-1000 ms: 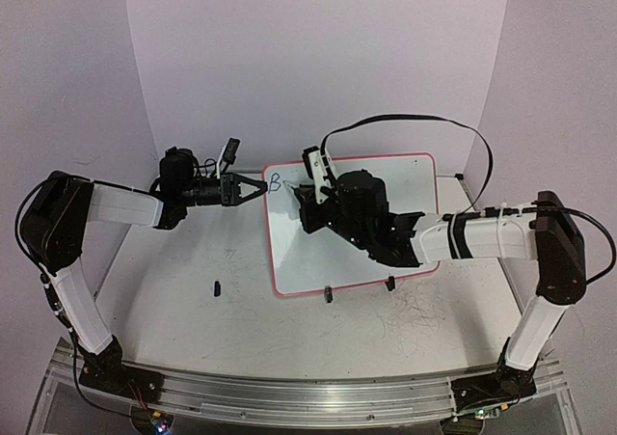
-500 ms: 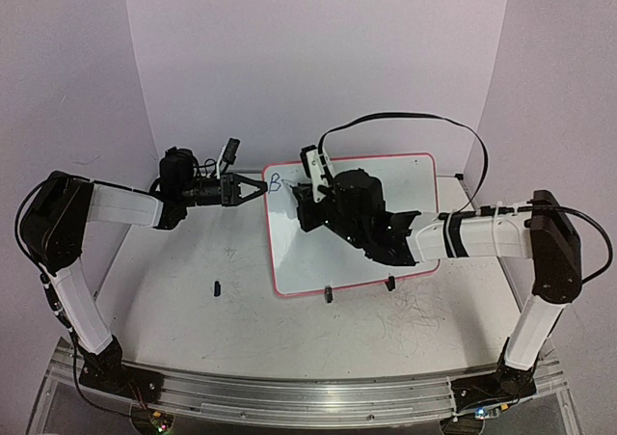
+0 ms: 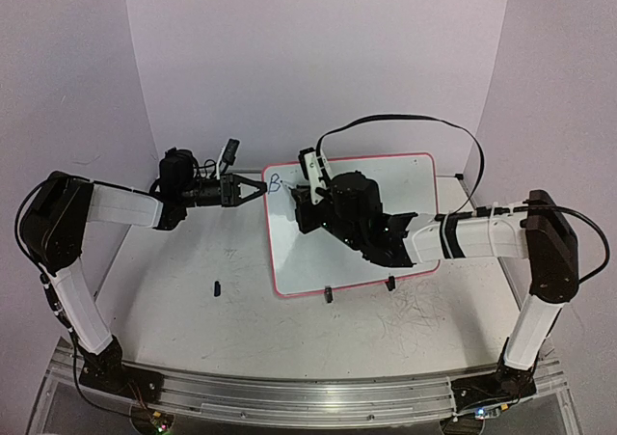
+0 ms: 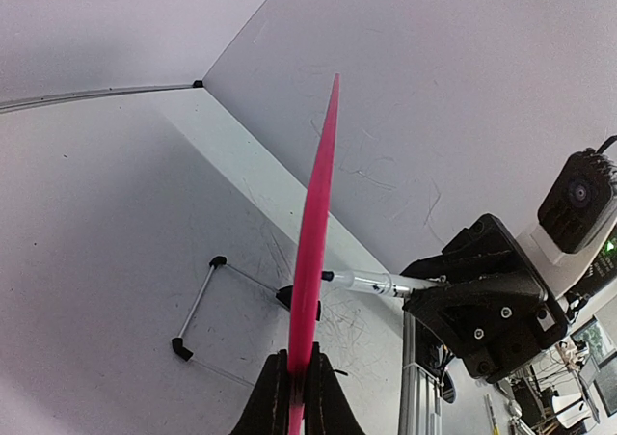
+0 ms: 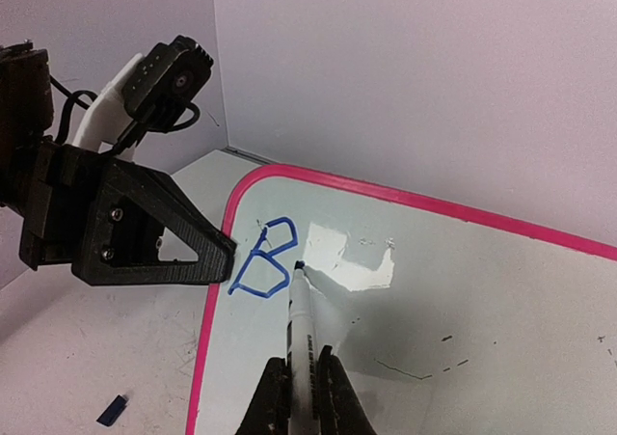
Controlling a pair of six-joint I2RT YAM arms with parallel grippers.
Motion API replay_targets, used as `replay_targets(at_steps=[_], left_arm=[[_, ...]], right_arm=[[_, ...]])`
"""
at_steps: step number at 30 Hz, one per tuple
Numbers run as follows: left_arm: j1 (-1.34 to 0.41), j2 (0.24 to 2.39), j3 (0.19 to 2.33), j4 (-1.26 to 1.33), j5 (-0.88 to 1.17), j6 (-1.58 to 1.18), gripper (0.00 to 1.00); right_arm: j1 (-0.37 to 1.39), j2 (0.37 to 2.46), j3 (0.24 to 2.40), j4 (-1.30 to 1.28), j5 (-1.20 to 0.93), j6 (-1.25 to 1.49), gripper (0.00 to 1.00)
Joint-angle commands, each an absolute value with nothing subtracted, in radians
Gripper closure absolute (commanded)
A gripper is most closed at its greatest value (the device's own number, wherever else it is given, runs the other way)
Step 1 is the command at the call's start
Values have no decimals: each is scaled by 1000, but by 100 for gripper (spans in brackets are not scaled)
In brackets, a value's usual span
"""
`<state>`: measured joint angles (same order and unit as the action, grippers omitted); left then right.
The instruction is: Write a sentence on the whiteboard
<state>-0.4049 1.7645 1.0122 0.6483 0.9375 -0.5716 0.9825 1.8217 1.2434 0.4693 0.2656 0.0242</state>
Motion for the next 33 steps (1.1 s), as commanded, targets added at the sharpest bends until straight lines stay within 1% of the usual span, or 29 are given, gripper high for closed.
replay_targets(at_steps=[1,17,33], left_arm=[[-421,1721,1006,674,963,-566,100],[-420,1723,1005,674,963,-566,100],[-421,1723,1006,675,964,-565,100]], right_arm=[[976,1804,1240,460,311,38,100],[985,1778,1187,452,284,64,100],[994,1787,1187,451,271,81,100]])
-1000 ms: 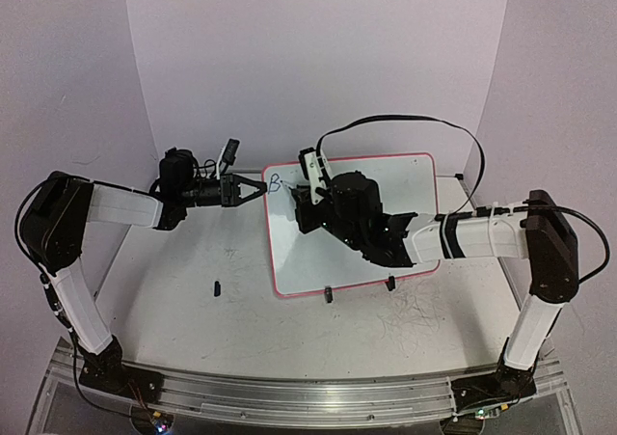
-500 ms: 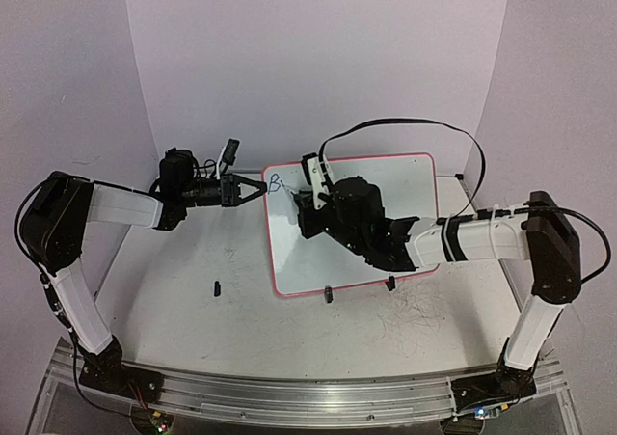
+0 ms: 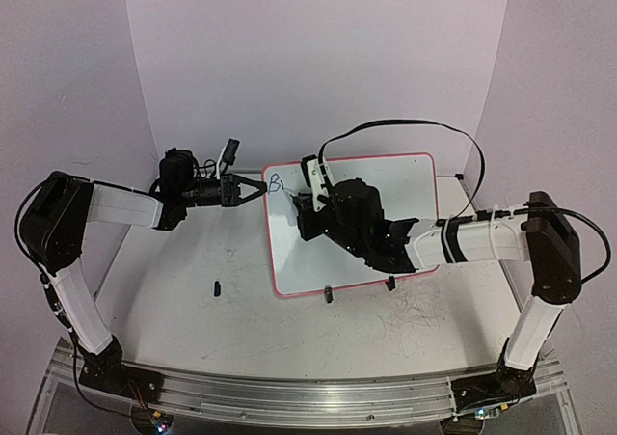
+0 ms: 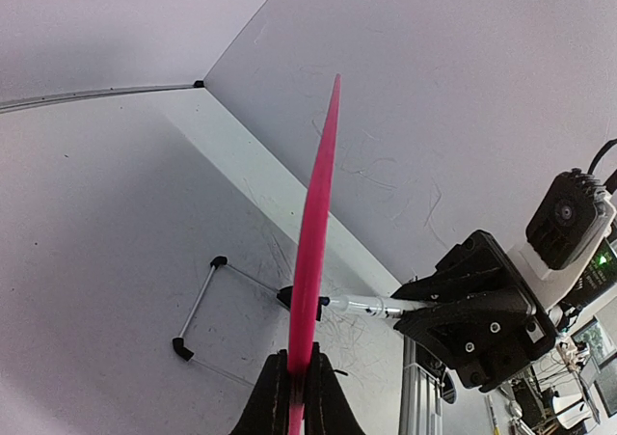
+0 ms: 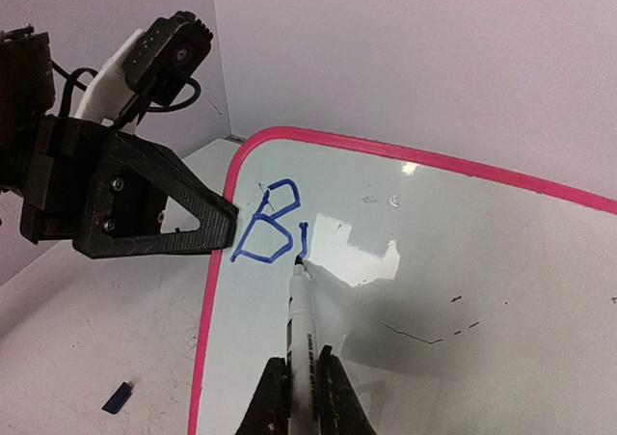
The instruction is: Write a sentence on the whiteboard
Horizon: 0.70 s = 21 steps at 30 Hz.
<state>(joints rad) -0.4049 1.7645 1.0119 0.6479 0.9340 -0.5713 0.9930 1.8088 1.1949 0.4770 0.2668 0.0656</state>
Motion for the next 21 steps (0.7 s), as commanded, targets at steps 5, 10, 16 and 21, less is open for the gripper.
replay_targets(at_steps=[5,10,16,21], left_arm=[[-420,1723,1006,675,965,-564,100],[-422,1725,1008,675,965,-565,100],[-422,1720,1005,675,964,-565,100],[-423,1721,1005,675,965,-565,100]], right_arm=[[996,1784,1173,449,267,90,100],[995,1790,1177,449,275,90,100],[996,1806,1216,457,300,69,100],[991,1811,1237,467,321,60,100]])
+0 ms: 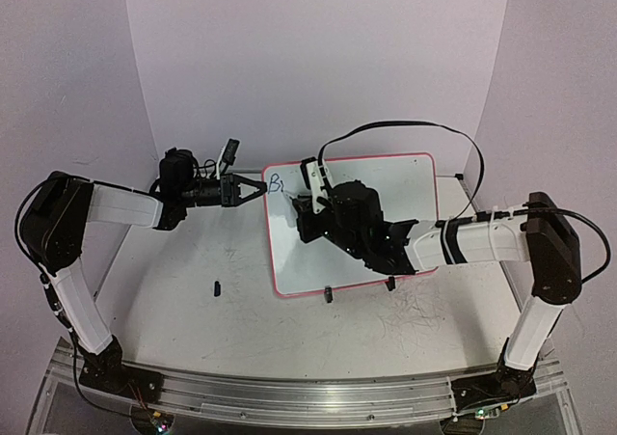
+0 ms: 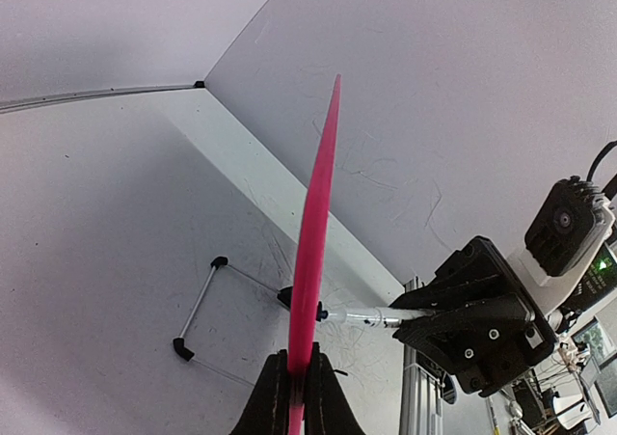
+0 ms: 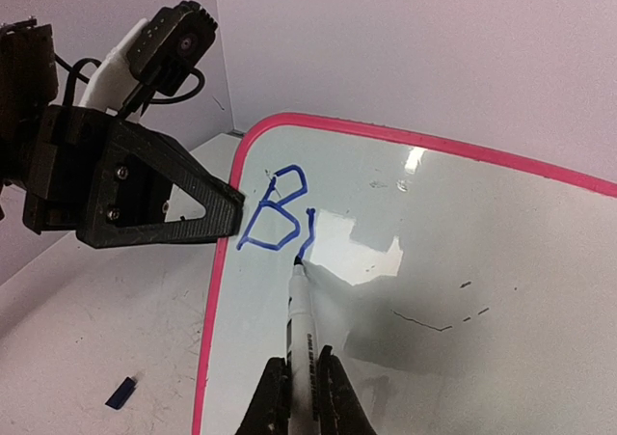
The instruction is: Write a sentence on the whiteboard
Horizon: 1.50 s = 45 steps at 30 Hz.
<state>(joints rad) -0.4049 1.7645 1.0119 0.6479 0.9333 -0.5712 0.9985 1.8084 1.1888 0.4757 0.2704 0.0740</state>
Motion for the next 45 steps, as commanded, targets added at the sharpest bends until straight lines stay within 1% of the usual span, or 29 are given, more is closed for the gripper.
replay_targets(at_steps=[1,19,26,37,45], left_arm=[[-423,1721,1004,675,965,-564,100],[-423,1718,998,675,963,-561,100],[-424,1720,998,675,961,-561,100],[-424,1720,999,676,962,-561,100],[-423,1719,998,676,964,-560,100]], right_arm=[[990,1813,1239,468,321,58,100],[981,1788,1216,471,359,74,100],[980,1730,1174,508,270,74,100],[973,1759,1221,509,290,50,100],[973,1739,1223,509,268,55,100]])
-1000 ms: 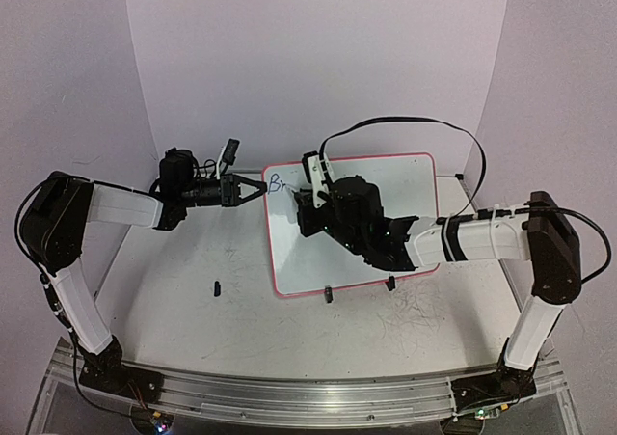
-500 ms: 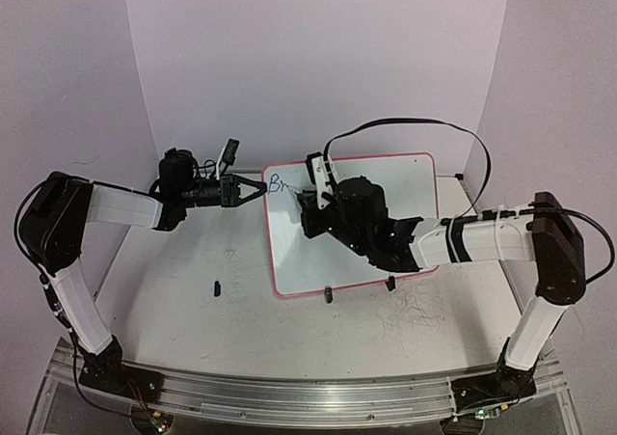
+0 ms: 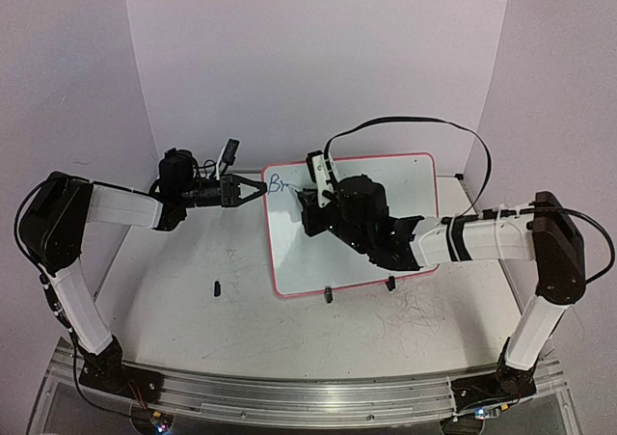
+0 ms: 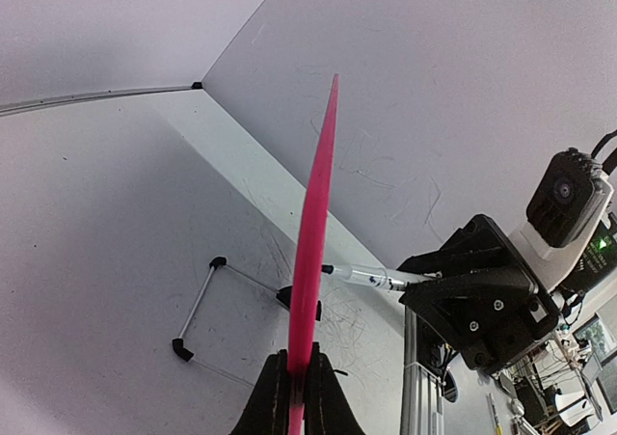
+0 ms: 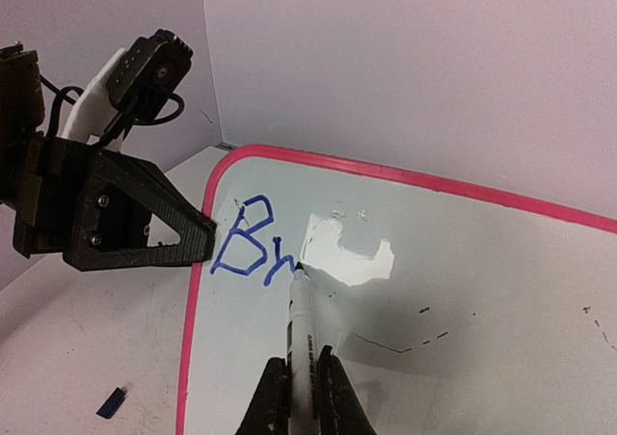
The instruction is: Write a sentence on the whiteboard
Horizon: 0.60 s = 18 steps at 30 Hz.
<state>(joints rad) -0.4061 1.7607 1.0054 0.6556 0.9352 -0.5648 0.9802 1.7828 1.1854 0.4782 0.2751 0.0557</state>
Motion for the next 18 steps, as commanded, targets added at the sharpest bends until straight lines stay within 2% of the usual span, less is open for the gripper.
replay_targets(at_steps=[1,18], left_arm=[[-423,1719,998,675,964,-560,100],[-424,1720,999,675,966,-560,100]], right_arm=[[973,1733,1220,509,265,58,100],[967,1756,1256,503,280,55,100]])
